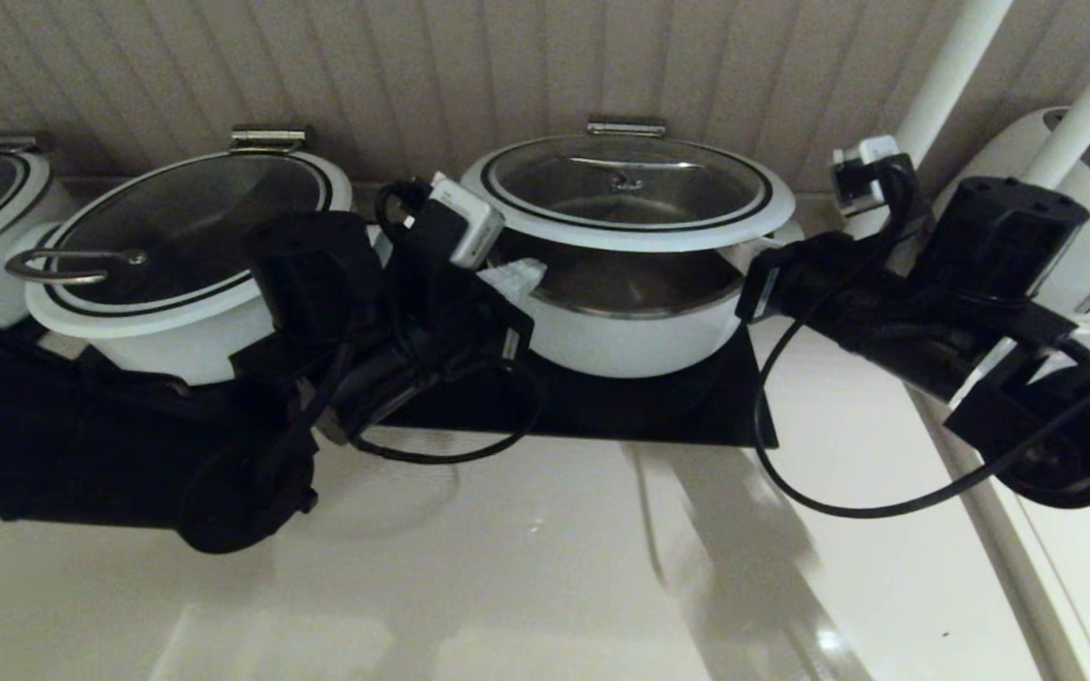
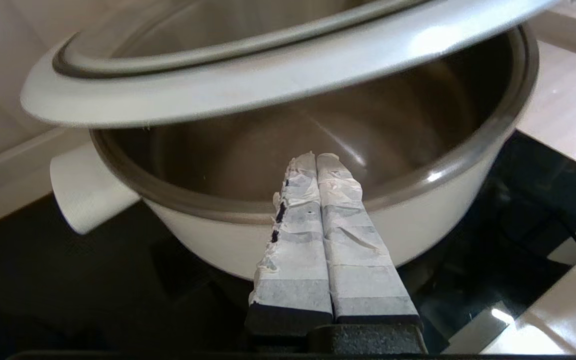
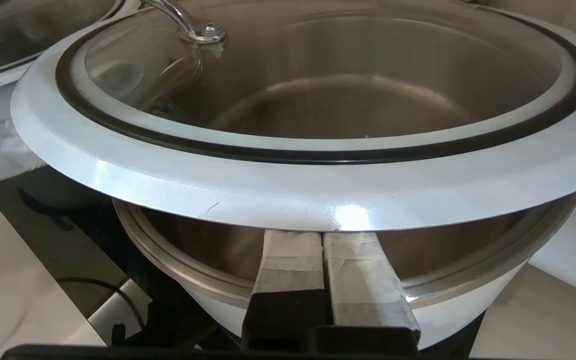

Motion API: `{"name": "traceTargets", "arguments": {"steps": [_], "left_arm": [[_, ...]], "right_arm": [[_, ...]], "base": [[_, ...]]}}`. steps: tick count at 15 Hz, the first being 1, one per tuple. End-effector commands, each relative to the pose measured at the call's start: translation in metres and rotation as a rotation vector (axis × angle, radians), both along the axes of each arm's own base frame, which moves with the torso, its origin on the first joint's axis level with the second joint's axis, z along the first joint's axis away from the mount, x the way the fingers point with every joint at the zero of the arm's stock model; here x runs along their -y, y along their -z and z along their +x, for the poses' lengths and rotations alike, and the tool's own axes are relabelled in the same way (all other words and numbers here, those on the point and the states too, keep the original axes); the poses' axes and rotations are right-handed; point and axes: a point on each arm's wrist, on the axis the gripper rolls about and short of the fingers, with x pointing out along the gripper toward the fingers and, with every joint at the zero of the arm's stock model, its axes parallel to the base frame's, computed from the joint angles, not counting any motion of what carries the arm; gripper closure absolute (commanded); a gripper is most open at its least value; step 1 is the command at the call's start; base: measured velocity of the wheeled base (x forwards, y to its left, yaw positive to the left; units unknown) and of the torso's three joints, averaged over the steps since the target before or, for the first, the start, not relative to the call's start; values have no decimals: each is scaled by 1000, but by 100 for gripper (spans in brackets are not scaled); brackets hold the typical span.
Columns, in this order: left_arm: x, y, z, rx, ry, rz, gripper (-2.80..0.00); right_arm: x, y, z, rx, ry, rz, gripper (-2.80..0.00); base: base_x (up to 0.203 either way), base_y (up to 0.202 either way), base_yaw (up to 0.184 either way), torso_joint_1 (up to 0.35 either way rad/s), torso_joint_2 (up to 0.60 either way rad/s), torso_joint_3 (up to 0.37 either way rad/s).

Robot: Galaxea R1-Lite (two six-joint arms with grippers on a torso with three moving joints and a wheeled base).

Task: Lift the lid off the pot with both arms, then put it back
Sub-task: Open the pot lid completely

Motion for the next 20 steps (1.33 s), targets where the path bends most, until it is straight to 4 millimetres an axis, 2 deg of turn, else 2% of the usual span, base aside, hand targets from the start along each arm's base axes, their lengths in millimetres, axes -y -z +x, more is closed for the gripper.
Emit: {"name": "traceTargets", "arguments": {"steps": [1, 7, 13, 17, 20], "left_arm": [[-4, -1, -6, 0, 0, 2, 0], [-25, 4, -36, -35, -9, 24, 0], [-70, 11, -64, -68, -102, 37, 0], [-103, 32, -85, -139, -187, 63, 0], [-115, 49, -107, -205, -232, 58, 0]], "right_arm": [[0, -4, 0, 16, -1, 7, 0], [0, -5, 0, 21, -2, 9, 0], [0, -8, 1, 30, -1, 13, 0], [3, -13, 3, 45, 10, 19, 0], [3, -14, 3, 46, 10, 19, 0]], "base": [[0, 0, 0, 0, 0, 0], [0, 0, 0, 0, 0, 0], [0, 0, 0, 0, 0, 0], [0, 0, 0, 0, 0, 0], [0, 0, 0, 0, 0, 0]]}}
